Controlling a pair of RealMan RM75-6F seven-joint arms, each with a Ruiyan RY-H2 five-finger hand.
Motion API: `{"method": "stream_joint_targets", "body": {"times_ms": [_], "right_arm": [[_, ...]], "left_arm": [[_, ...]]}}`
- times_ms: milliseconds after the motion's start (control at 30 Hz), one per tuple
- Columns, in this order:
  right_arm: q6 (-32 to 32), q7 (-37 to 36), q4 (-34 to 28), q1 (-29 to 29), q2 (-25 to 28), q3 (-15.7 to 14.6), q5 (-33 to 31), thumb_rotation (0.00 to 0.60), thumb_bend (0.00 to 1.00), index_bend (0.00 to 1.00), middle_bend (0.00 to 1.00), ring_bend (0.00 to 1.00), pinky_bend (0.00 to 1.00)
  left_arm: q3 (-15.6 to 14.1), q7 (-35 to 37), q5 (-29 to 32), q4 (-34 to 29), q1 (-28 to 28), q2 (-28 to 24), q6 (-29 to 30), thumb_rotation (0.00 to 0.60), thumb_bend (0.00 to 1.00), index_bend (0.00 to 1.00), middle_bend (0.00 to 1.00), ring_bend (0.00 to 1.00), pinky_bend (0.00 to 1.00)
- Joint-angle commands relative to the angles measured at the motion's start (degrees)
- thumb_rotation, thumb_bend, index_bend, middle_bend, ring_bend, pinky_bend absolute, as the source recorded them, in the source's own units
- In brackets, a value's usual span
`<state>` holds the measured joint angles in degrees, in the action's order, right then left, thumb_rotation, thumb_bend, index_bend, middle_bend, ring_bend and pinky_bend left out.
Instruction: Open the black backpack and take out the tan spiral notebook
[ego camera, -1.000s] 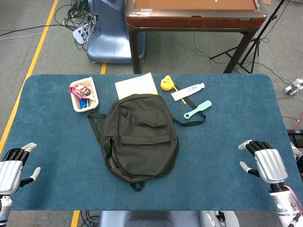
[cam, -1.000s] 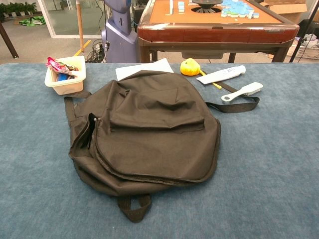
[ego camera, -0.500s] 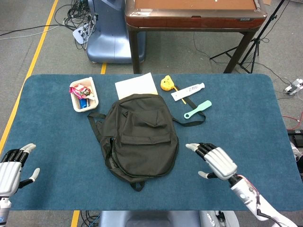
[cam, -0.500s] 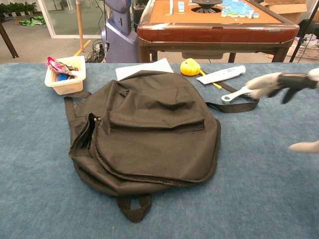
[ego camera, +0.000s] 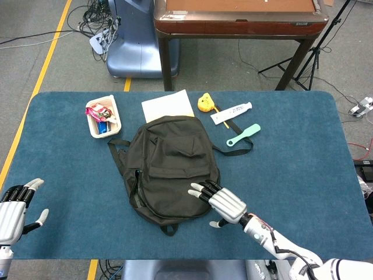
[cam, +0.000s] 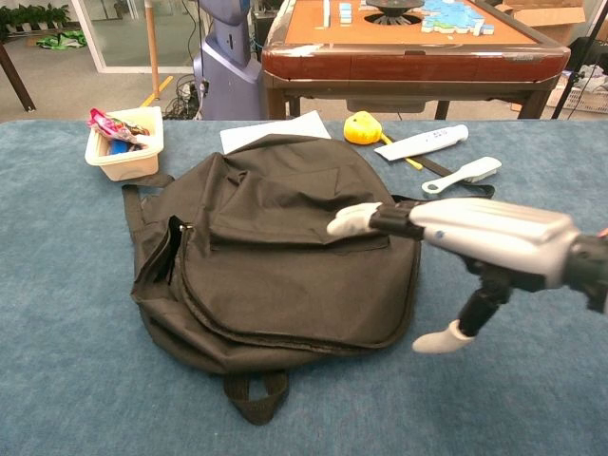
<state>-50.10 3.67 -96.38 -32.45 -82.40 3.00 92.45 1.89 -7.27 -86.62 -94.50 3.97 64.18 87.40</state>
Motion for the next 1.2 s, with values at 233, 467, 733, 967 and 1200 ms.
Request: {"method": "stream_joint_targets", "body": {"times_ms": [233,467,733,967,1200], "right_arm": [[2.4,6.7,7.0,-4.0,-9.9,1.3,-3.6,0.6,0.06,0.0,0.0,0.0,0.01],[1.6,9.0,11.3,-5.5,-15.8,2.2,-5.7,0.6,0.06,0.0,0.0,0.0,0.0],[1.0,9.3,15.7,-6.6,-20.0,1.9,-6.6,0.6,0.06,0.0,0.0,0.0,0.0],[0.4,9.1,16.6,-6.8,-20.3,1.7,-7.5,0.6,0.06,0.0,0.0,0.0,0.0],[-0.4,9.6,15.7,-6.9,-18.6,2.6,-9.4,0.6,0.06,0.0,0.0,0.0,0.0]], "left_arm": [[-0.2,0.4,-0.2,0.2,-0.2,0.0,0.0,0.6,0.28,0.18,0.19,0.19,0.14],[-0.2,1.8,-0.1,0.7,-0.5,-0.2,0.2,0.6,0.28,0.18,0.19,0.19,0.14],[-0.3,2.9,-0.2,1.3,-0.5,-0.2,0.0,0.6,0.28,0.18,0.19,0.2,0.14],[-0.4,3.2,-0.6,1.2,-0.6,-0.2,0.2,0.6,0.28,0.18,0.19,0.2,0.14],[-0.3,3.4,-0.5,1.2,-0.5,-0.1,-0.1,0.6,0.28,0.18,0.19,0.2,0.14]]}}
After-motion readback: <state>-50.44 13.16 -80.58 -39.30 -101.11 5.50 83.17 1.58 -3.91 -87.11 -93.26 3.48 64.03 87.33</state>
